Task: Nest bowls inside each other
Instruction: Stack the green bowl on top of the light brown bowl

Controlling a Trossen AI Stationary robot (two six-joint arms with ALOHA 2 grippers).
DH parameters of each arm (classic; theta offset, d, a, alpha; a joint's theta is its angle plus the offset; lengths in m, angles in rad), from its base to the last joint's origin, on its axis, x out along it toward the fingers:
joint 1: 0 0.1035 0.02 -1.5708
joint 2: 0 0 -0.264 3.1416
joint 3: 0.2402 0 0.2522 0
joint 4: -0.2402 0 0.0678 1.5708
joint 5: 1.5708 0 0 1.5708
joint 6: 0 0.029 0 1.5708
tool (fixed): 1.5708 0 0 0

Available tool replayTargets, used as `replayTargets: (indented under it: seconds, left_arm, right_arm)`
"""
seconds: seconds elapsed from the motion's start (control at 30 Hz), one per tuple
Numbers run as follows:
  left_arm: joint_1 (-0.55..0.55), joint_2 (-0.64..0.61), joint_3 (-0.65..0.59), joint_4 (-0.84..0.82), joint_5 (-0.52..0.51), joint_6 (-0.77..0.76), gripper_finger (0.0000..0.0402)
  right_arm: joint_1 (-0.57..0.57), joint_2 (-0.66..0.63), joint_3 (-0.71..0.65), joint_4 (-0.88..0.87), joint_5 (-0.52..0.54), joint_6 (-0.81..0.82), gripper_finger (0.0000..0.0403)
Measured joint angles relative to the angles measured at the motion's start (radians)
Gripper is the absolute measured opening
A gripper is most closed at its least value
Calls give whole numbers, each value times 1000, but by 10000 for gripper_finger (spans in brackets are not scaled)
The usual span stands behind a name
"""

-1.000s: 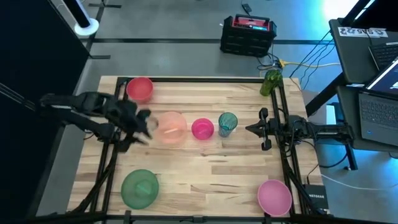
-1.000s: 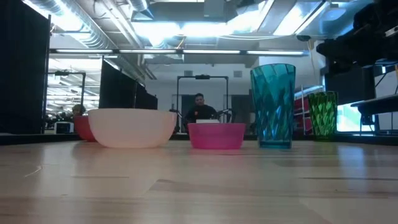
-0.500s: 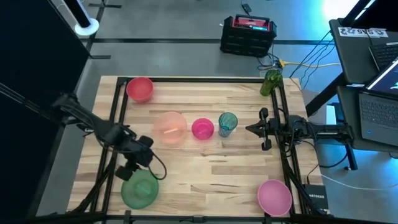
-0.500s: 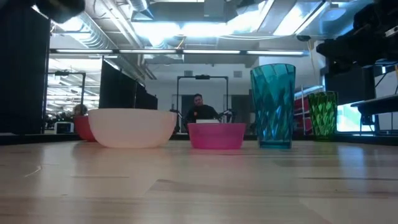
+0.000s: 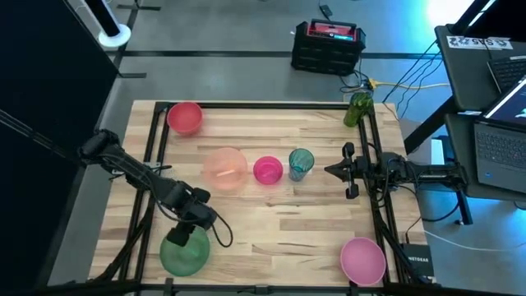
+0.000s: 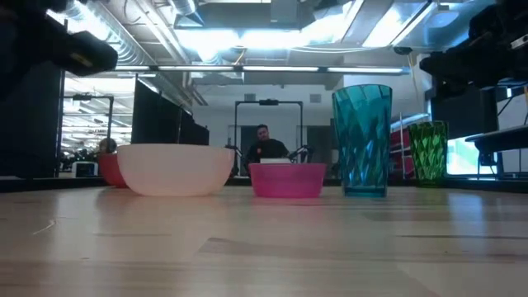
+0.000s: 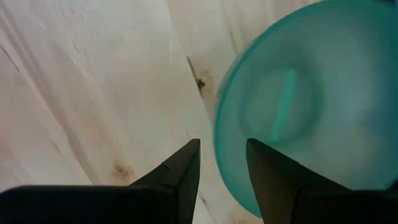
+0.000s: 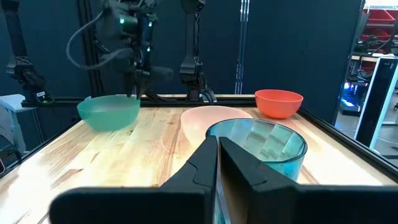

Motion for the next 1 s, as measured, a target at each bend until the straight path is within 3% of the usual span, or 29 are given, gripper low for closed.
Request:
replayTargets:
  seconds: [0.2, 0.63, 1.0]
  left_arm:
    - [-2, 67, -2, 15, -5, 3, 117]
    - [-12, 73, -124, 156, -4, 58, 104]
    - [206, 66, 127, -59, 36, 14, 33]
  right_arm:
    - [0, 0, 0, 0, 0, 0, 1]
    - [0, 0, 0, 0, 1, 0, 1]
    - [0, 0, 0, 0, 2, 0, 1]
